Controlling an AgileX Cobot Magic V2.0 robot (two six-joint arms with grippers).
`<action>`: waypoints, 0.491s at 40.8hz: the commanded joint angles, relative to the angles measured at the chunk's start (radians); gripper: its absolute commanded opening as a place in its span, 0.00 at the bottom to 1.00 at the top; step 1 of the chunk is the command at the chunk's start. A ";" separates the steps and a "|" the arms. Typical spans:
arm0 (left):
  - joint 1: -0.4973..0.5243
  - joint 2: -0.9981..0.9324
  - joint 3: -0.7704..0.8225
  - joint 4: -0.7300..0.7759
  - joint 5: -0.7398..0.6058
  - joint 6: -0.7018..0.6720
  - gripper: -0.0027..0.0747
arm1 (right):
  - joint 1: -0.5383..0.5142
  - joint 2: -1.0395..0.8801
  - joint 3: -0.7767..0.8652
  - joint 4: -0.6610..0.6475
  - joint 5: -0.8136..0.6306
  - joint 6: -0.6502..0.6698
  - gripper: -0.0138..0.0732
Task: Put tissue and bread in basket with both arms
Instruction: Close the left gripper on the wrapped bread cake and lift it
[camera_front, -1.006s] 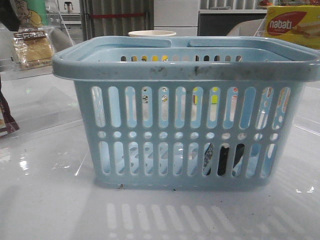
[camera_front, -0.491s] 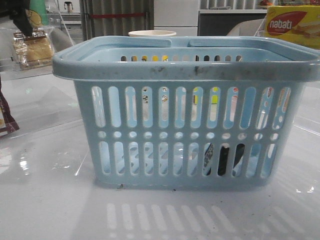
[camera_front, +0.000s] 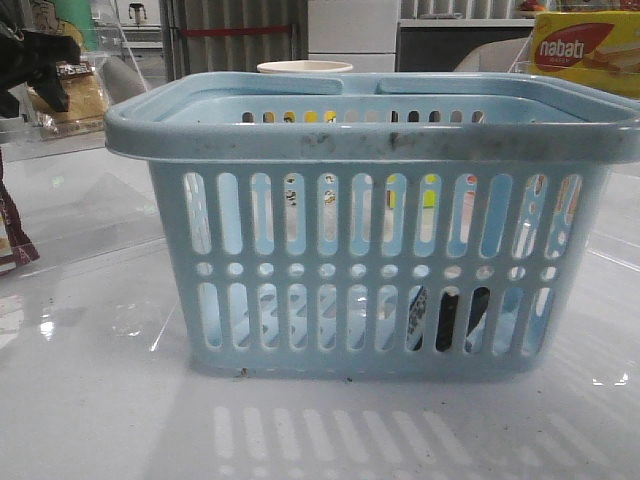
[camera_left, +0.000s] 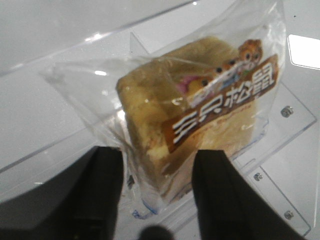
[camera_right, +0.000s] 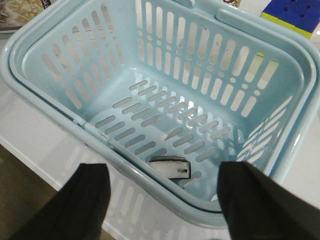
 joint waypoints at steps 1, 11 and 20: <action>-0.002 -0.058 -0.036 -0.012 -0.072 -0.008 0.36 | -0.002 -0.010 -0.028 0.007 -0.062 -0.011 0.80; -0.002 -0.081 -0.036 -0.012 -0.053 -0.008 0.15 | -0.002 -0.010 -0.028 0.007 -0.062 -0.011 0.80; -0.009 -0.163 -0.036 -0.012 -0.030 -0.008 0.15 | -0.002 -0.010 -0.028 0.007 -0.062 -0.011 0.80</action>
